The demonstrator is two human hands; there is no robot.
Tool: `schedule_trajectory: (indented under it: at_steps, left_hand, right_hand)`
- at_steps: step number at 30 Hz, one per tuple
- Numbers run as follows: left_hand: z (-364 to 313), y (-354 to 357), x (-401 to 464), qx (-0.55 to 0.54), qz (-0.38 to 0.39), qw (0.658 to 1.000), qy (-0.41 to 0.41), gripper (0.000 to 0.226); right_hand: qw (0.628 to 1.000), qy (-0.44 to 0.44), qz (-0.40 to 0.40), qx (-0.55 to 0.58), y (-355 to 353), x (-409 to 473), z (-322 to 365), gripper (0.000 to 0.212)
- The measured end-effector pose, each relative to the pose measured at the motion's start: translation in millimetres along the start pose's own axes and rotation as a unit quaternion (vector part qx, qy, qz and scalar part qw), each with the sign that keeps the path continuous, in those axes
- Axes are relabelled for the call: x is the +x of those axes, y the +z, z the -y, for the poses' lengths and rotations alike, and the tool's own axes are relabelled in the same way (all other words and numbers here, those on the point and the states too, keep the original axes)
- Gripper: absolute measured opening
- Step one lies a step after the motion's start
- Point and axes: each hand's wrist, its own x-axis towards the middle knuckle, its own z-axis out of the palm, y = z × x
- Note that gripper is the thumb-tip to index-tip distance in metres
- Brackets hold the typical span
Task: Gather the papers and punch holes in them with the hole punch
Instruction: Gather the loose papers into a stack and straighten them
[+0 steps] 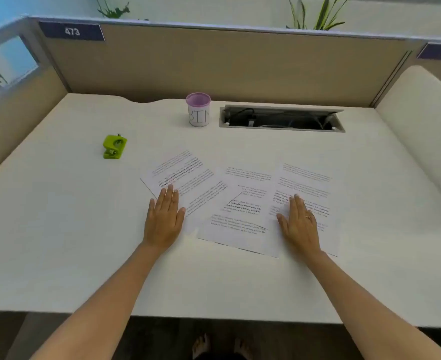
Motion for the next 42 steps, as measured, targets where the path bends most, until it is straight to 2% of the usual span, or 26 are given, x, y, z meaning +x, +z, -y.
schedule_trajectory:
  at_steps: [4,14,19,24,31,35,42]
  left_hand:
    - [4.0,11.3,-8.4,-0.003,0.029,0.999,-0.026,0.062]
    - [7.3,15.5,-7.1,-0.009,0.035,0.999,-0.033,0.055]
    - [4.2,11.4,-8.4,-0.005,0.039,0.999,-0.037,0.061]
    - [4.8,10.6,-8.0,0.014,0.032,0.999,-0.039,0.072]
    - [1.3,6.6,-7.2,0.008,0.016,0.999,-0.047,0.069]
    - [0.5,4.9,-7.0,0.011,0.014,0.999,-0.049,0.066]
    - [2.9,6.5,-5.1,0.014,0.022,0.998,-0.056,0.060]
  right_hand:
    - [1.000,0.009,0.017,-0.007,7.5,-10.7,-1.3,0.062]
    - [1.000,0.005,0.015,-0.026,8.5,-8.8,-0.5,0.063]
    - [1.000,0.017,0.013,-0.020,6.4,-7.0,4.3,0.058]
    - [1.000,-0.008,-0.015,0.022,-3.6,16.8,35.1,0.046]
    - [0.993,-0.064,0.058,0.082,-3.5,55.2,85.9,0.051]
    - [0.989,-0.051,0.100,0.094,4.4,68.0,101.8,0.058]
    - [0.991,-0.013,0.102,0.086,13.6,82.0,127.7,0.061]
